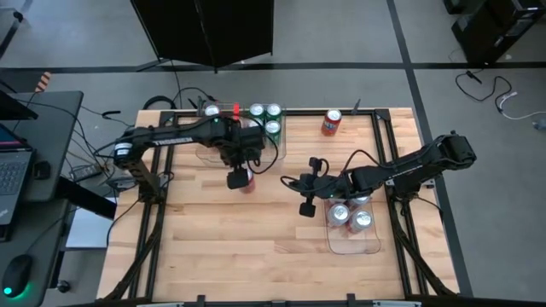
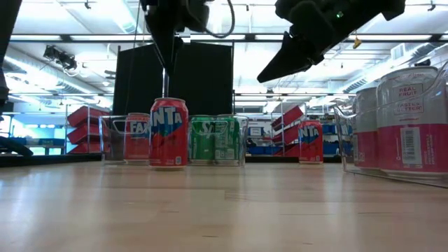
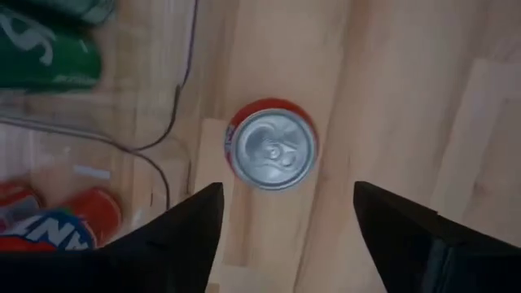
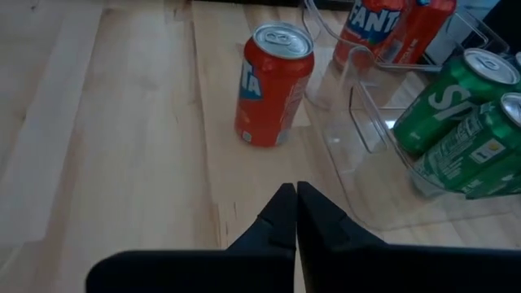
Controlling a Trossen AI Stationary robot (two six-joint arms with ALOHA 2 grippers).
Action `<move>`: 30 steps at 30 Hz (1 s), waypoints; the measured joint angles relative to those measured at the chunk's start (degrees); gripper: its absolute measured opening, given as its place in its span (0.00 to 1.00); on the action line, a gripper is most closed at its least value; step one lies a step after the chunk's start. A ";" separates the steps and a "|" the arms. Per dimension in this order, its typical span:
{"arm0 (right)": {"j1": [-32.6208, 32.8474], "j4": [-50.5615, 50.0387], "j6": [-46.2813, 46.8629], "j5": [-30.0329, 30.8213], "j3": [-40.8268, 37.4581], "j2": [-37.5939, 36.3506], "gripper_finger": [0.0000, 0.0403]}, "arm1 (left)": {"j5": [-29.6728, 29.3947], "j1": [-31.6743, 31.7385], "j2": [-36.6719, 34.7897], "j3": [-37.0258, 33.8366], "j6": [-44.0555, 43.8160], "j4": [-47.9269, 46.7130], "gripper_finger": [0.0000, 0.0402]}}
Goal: Sort soda cans
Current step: Put the bottom red soda can into the top left transparent bin
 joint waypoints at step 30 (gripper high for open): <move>1.78 -0.20 0.55 -0.09 0.02 0.02 0.00 | 8.77 4.43 -0.02 -15.93 4.29 14.01 0.72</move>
